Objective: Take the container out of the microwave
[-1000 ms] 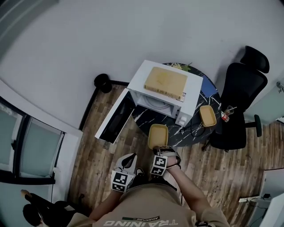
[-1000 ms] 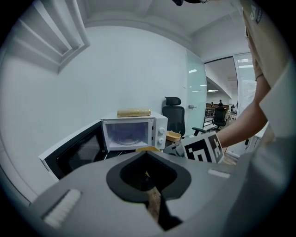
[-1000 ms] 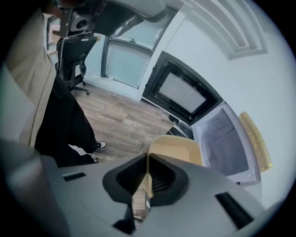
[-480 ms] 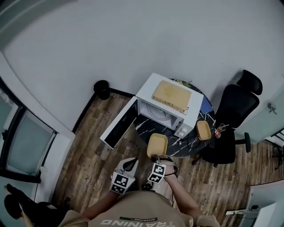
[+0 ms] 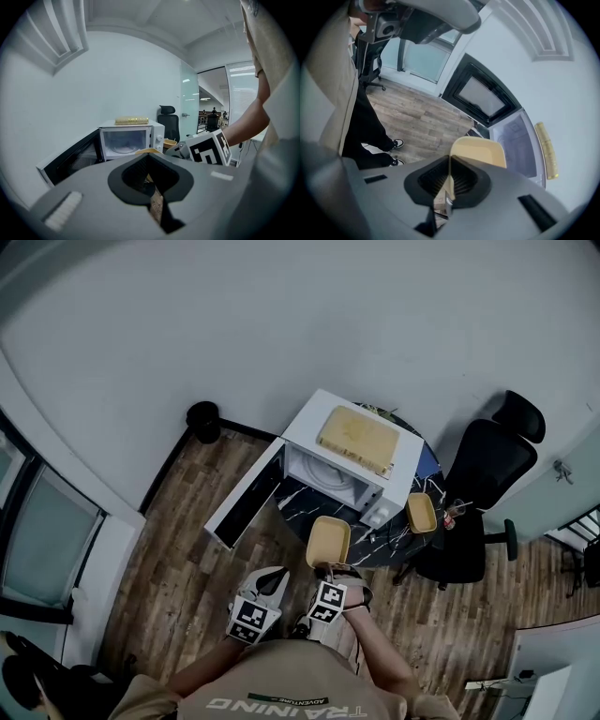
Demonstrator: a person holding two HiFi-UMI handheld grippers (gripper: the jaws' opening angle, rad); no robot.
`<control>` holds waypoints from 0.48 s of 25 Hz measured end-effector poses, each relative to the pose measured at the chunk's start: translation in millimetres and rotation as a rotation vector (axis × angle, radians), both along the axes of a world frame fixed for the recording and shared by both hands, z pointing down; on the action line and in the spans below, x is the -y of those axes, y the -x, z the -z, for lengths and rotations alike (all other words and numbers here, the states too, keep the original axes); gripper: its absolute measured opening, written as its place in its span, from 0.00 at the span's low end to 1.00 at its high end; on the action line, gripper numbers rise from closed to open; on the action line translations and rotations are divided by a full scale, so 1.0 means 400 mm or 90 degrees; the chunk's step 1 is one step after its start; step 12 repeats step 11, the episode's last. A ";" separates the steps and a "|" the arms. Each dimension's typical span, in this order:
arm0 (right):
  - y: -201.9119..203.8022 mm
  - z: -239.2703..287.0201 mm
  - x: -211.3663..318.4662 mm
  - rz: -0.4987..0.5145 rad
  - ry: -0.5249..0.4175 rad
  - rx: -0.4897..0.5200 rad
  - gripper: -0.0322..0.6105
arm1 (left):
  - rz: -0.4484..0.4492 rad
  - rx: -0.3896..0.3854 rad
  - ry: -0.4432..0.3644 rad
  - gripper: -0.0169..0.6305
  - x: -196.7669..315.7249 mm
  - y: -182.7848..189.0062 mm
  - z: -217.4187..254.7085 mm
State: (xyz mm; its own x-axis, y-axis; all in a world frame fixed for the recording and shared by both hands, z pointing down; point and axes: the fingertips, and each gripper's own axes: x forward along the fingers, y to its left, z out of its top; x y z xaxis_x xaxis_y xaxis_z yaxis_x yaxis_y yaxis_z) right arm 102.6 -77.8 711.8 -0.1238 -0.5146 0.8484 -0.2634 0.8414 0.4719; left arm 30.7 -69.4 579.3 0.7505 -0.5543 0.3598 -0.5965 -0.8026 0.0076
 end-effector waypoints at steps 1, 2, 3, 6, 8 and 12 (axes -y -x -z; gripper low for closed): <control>-0.002 -0.001 -0.002 0.000 0.002 -0.002 0.07 | -0.003 -0.001 -0.003 0.04 0.002 -0.003 0.004; -0.004 -0.003 -0.003 0.001 0.004 -0.004 0.06 | -0.006 -0.002 -0.005 0.04 0.004 -0.006 0.009; -0.004 -0.004 -0.004 0.001 0.006 -0.006 0.07 | -0.009 -0.002 -0.008 0.04 0.007 -0.008 0.014; 0.000 -0.003 -0.001 0.001 0.011 -0.008 0.06 | -0.010 -0.004 -0.013 0.04 0.018 -0.005 0.021; 0.004 -0.003 0.003 0.003 0.015 -0.009 0.07 | -0.008 -0.006 -0.015 0.04 0.030 -0.002 0.024; 0.014 -0.001 -0.003 0.006 0.030 -0.006 0.07 | -0.012 -0.009 -0.018 0.04 0.040 0.003 0.030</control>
